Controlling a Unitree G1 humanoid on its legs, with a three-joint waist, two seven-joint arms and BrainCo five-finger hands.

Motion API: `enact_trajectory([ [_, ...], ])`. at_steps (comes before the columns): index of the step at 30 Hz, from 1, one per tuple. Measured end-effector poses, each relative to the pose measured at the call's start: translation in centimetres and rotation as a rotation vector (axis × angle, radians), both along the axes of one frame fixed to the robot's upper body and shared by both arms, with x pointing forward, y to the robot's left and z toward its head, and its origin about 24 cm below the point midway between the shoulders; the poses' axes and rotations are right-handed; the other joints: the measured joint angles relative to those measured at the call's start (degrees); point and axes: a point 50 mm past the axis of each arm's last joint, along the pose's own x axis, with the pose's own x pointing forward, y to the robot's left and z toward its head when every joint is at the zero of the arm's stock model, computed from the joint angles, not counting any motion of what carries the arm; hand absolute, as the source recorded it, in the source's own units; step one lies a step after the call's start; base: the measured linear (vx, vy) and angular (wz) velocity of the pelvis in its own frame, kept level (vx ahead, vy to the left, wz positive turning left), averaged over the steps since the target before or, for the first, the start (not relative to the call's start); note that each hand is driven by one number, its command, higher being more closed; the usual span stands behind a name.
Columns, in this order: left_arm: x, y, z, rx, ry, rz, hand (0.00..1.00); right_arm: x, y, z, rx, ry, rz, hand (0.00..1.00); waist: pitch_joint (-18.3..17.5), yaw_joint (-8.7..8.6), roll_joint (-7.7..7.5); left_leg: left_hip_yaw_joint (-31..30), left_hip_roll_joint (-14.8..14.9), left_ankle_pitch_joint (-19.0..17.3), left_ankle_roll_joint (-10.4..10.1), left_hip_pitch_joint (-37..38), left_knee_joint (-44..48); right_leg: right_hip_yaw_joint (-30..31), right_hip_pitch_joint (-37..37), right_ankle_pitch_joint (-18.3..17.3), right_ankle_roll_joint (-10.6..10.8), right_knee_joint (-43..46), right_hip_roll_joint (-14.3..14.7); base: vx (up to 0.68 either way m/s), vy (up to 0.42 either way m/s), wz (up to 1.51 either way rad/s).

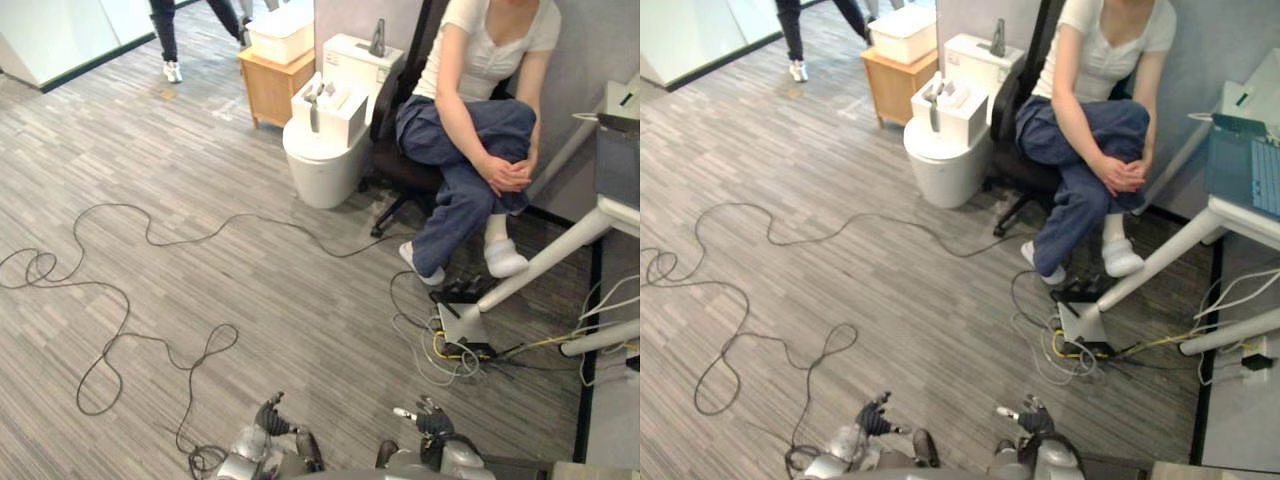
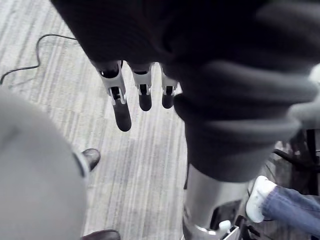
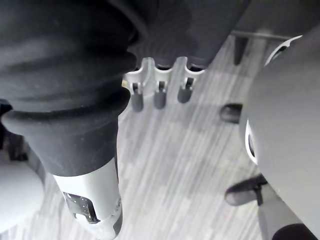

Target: Organize washtable

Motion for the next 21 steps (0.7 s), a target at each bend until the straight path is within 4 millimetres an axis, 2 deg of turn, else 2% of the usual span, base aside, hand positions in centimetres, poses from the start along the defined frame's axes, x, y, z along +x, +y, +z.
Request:
enact_trajectory([
  [2,-0.4,0.5,-0.2,0.016,0.016,-0.001,0.0,0.1,0.1,0.0,-0.008,0.0,0.018,0.0,0.0,0.02,-0.03,0.0,-0.5,1.5,0.4,1.5,-3.2,0.1,-0.2,-0.1,0.0,0.5,0.0,-0.1,0.016,-0.02],
  [3,-0.5,0.5,-0.2,0.017,0.017,-0.001,0.0,0.2,0.3,0.0,-0.008,-0.002,0.036,0.0,0.2,0.13,-0.27,-0.2,-1.3,1.7,0.2,2.1,-4.6,0.4,-1.1,-1.9,0.1,2.8,-0.6,-0.12,0.047,0.04],
  [5,-0.5,0.7,-0.2,0.022,0.017,-0.006,0.0,0.3,0.5,0.1,-0.01,-0.008,0.053,0.0,0.6,-0.89,-1.17,-1.8,-2.3,1.8,0.2,1.9,-5.1,2.7,-3.4,-6.5,2.1,9.1,-2.0,-0.12,-0.01,0.43],
  [6,-0.4,0.6,-0.2,0.026,0.016,-0.017,0.0,0.1,0.2,0.1,-0.018,-0.01,0.046,0.0,0.8,-2.28,-1.3,-4.8,-3.2,1.2,1.1,1.0,-4.1,9.8,-4.4,-9.7,3.3,12.2,-0.3,0.0,-0.105,1.23],
  [7,0.0,0.2,-0.1,0.02,0.006,-0.022,0.0,-0.8,-0.2,-0.1,-0.017,0.006,0.02,0.0,0.6,-2.62,-2.29,-8.3,-4.2,0.5,2.0,0.1,-2.7,15.6,-4.7,-9.9,-0.2,14.4,1.3,0.07,-0.079,1.2],
  [8,0.2,-0.1,0.0,0.011,0.0,-0.019,0.0,-0.7,-0.3,0.0,-0.021,0.005,0.024,0.0,1.1,-2.29,-1.97,-9.5,-4.4,0.4,2.2,0.0,-2.5,18.0,-6.4,-9.7,-0.3,18.0,1.6,0.11,-0.019,1.06],
  [9,0.5,-0.4,0.1,-0.001,-0.005,-0.007,0.0,-0.3,-0.7,0.3,-0.026,-0.024,0.011,0.0,2.1,-1.78,-0.91,-12.3,-3.9,0.3,3.0,-1.1,0.1,23.6,-10.9,-11.2,-1.4,26.2,3.3,0.11,0.009,0.98],
  [10,0.7,-0.5,0.1,-0.002,-0.009,-0.007,0.0,-0.1,-0.8,0.5,-0.03,-0.039,-0.002,0.0,2.4,-2.16,-0.6,-15.2,-3.6,-0.7,3.3,-2.0,2.4,27.9,-11.9,-12.8,-1.2,27.4,4.7,0.11,-0.017,1.42],
  [11,0.7,-0.4,0.2,-0.007,-0.012,0.008,0.0,-0.4,-0.8,0.5,-0.03,-0.037,-0.002,0.0,2.4,-1.62,-0.57,-17.5,-3.6,-1.2,3.1,-2.0,3.5,31.2,-12.8,-13.5,0.0,27.5,5.4,0.09,-0.046,1.25],
  [13,0.8,-0.2,0.2,-0.012,-0.018,0.043,0.0,-0.6,-0.7,0.4,-0.028,-0.029,0.003,0.0,2.2,-0.99,-0.81,-18.5,-3.6,-1.6,2.5,-1.8,3.6,33.1,-13.8,-13.5,0.1,27.0,5.3,0.08,-0.095,0.92],
  [14,0.7,0.3,0.2,-0.011,-0.017,0.08,0.0,-0.8,-0.1,0.3,-0.017,-0.021,0.016,0.0,1.7,-1.09,-2.22,-19.0,-3.6,-2.1,1.7,-2.2,3.7,32.2,-13.8,-13.1,0.5,24.1,3.6,0.06,-0.11,0.93],
  [15,0.7,0.6,0.2,-0.009,-0.017,0.091,0.0,-1.0,0.1,0.2,-0.011,-0.016,0.019,0.0,1.4,-0.98,-2.87,-18.4,-3.5,-2.4,1.2,-2.3,3.8,31.8,-13.6,-12.8,0.7,22.5,2.9,0.12,-0.246,1.14],
  [16,0.8,0.9,0.3,-0.007,-0.022,0.11,0.0,-1.5,0.7,0.0,0.006,-0.004,0.013,0.0,0.6,-0.44,-4.56,-15.4,-2.9,-3.0,0.2,-3.5,5.1,30.8,-12.9,-10.5,0.6,18.2,1.4,0.15,-0.299,1.02],
  [17,1.0,0.7,0.4,-0.013,-0.031,0.117,0.0,-1.5,1.2,0.0,0.021,-0.002,0.006,0.0,0.5,-0.08,-5.55,-12.1,-1.6,-4.2,-0.8,-5.3,7.9,28.9,-12.2,-7.9,2.8,16.7,-0.1,0.17,-0.352,0.97],
  [18,1.5,0.1,0.6,-0.029,-0.047,0.118,0.0,-1.5,1.0,0.0,0.014,-0.001,0.008,0.0,0.4,-0.48,-5.23,-10.1,0.4,-5.9,-0.6,-6.3,10.1,27.3,-12.0,-7.5,2.0,16.4,0.3,0.13,-0.266,1.06],
  [19,1.6,-0.5,0.6,-0.053,-0.052,0.136,0.0,-1.2,0.3,0.3,-0.01,-0.023,0.0,0.0,0.5,-0.96,-3.23,-3.2,5.2,-6.6,-0.9,-7.7,14.1,23.2,-11.5,-7.5,1.6,15.5,0.4,0.1,-0.162,0.82],
  [20,1.7,-1.0,0.6,-0.071,-0.053,0.143,0.0,-0.9,0.0,0.5,-0.02,-0.032,-0.001,0.0,0.9,-1.31,-2.39,0.1,7.1,-6.7,-1.2,-7.9,15.8,21.9,-11.6,-7.6,1.3,16.1,0.4,0.12,-0.16,0.97],
  [21,1.9,-2.0,0.8,-0.096,-0.058,0.14,0.0,-0.3,-0.4,0.8,-0.038,-0.055,-0.002,0.0,1.5,-1.74,-0.79,4.1,9.2,-6.8,-2.5,-8.0,17.6,20.3,-11.5,-8.4,0.4,17.3,0.6,0.11,-0.122,0.69],
])
